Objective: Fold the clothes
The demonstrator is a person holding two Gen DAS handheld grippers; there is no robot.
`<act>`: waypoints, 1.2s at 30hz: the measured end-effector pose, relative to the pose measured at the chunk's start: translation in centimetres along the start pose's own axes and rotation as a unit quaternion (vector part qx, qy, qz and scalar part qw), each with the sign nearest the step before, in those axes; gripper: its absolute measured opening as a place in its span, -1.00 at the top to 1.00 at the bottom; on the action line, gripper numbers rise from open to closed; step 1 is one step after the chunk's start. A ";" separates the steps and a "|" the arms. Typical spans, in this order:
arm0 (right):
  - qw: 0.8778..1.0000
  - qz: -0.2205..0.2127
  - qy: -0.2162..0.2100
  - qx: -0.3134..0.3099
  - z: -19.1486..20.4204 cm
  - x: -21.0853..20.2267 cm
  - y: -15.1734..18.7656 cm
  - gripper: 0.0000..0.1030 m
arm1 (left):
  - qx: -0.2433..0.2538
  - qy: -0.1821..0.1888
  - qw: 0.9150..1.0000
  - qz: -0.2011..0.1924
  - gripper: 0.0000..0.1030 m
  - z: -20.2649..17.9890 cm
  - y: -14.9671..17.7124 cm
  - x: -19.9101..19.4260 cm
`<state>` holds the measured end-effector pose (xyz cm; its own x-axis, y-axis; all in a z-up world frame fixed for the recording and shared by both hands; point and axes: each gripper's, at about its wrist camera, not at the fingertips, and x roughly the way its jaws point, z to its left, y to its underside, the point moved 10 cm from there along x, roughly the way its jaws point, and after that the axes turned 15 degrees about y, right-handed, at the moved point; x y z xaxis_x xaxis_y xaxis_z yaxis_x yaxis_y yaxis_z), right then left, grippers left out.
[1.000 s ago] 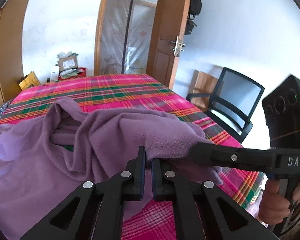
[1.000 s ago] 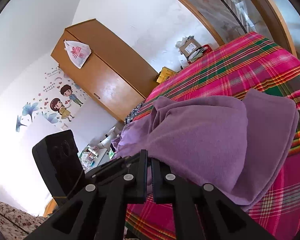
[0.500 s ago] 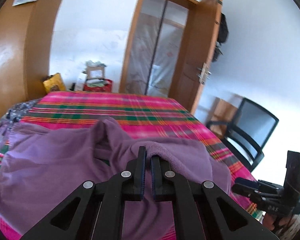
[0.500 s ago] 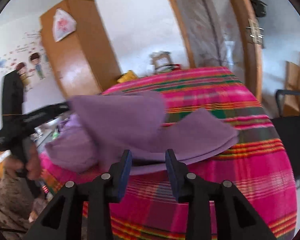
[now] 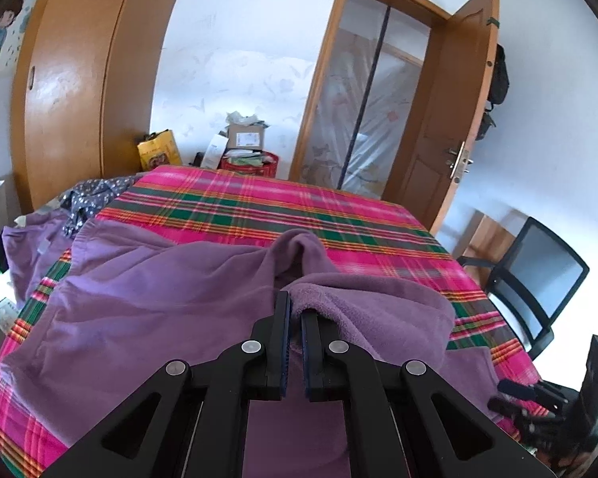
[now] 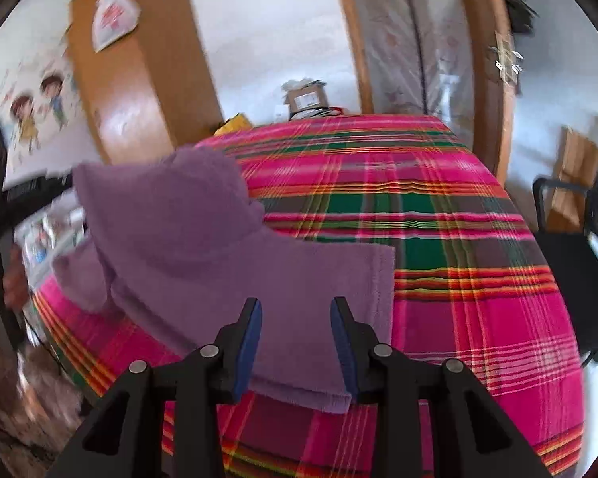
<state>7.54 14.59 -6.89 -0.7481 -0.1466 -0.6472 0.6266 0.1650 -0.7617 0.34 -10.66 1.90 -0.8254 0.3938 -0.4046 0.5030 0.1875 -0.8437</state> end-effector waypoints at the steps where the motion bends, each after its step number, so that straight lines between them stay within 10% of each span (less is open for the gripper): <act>1: 1.000 -0.002 -0.002 -0.019 0.5 -0.2 0.3 0.18 | -0.002 -0.002 1.000 0.000 0.90 0.2 0.0 0.1; 21: 0.995 0.009 0.019 -0.099 1.3 -0.7 3.6 0.12 | -0.010 -0.003 1.000 0.004 0.90 0.4 0.1 -0.4; 27: 0.996 0.015 0.030 -0.088 0.6 -0.4 3.0 0.92 | -0.003 0.001 1.000 0.000 0.90 -0.2 -0.1 -0.9; 36: 0.998 -0.027 0.033 -0.041 -1.2 -3.3 0.7 0.93 | 0.014 0.008 1.000 -0.005 0.90 -1.6 -0.4 -2.1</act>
<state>10.21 16.39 -5.23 -0.7951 -0.0935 -0.5992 0.5667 0.2373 -0.7890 2.24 -10.09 3.67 -0.8260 0.4067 -0.3903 0.4872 0.1666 -0.8573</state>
